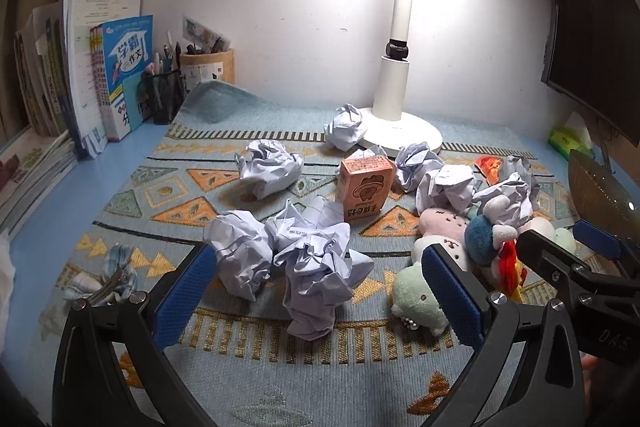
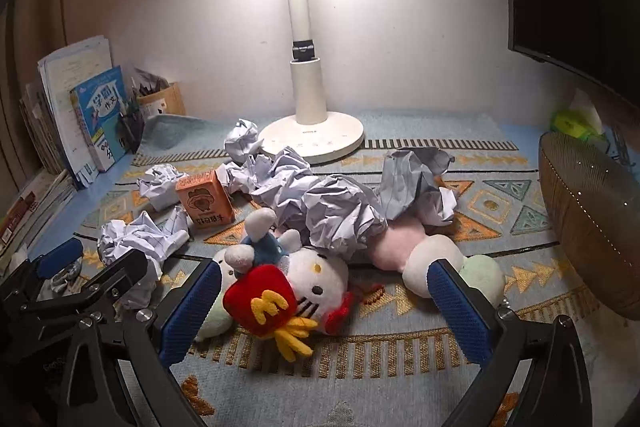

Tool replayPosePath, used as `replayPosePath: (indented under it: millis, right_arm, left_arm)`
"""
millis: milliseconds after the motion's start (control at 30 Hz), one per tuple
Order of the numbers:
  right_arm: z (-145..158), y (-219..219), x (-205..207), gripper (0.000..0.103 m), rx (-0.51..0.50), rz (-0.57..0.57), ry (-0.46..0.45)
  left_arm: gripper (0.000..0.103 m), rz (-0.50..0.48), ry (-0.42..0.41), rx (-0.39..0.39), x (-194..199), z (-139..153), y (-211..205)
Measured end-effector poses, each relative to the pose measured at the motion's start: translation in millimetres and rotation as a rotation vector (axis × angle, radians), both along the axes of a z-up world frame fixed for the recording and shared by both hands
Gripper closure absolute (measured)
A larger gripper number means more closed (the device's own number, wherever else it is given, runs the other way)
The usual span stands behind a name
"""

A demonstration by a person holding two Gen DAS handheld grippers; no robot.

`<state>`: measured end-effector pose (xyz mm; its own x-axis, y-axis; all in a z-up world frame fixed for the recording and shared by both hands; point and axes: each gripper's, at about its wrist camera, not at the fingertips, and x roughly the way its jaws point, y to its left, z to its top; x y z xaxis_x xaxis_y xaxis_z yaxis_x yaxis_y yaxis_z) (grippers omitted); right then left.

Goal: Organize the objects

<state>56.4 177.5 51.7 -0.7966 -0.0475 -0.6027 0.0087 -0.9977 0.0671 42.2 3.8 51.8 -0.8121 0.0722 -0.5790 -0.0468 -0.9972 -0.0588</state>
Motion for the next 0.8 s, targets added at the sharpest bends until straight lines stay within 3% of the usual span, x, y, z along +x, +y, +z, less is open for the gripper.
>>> replayPosePath:
  millis: [367, 800]
  right_arm:
    - [1.3, 2.9, 3.7, 0.0, 0.001, -0.013, 0.009]
    - [0.1, 1.3, 2.8, 0.0, -0.001, -0.019, -0.006]
  left_arm:
    - [0.001, -0.002, -0.039, -0.039, -5.1, -6.8, 5.7]
    - [0.001, -0.013, -0.063, -0.032, -7.4, -9.2, 5.1]
